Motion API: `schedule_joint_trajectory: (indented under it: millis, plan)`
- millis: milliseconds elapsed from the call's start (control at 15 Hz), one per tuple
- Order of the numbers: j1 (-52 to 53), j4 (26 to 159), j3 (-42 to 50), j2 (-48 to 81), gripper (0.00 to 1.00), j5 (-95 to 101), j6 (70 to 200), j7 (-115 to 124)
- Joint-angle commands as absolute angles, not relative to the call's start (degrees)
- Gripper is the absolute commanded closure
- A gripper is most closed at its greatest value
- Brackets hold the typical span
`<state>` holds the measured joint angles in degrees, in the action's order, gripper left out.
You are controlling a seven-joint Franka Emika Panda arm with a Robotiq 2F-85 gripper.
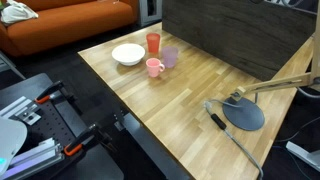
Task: Pour the contents in the red cup into the white bowl
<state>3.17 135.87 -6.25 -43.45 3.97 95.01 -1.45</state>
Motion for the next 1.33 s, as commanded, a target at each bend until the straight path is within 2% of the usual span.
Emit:
schedule_joint_trajectory:
  millis: [0, 667, 1267]
  plan:
    - [3.9, 135.75, -5.77, -43.35, 0.0, 4.33, 94.89, -1.05]
    - [3.98, 135.16, -5.53, -41.51, 0.0, 3.8, 94.97, -1.27]
    - [3.39, 129.22, -1.71, -20.18, 0.0, 0.14, 100.58, -4.51]
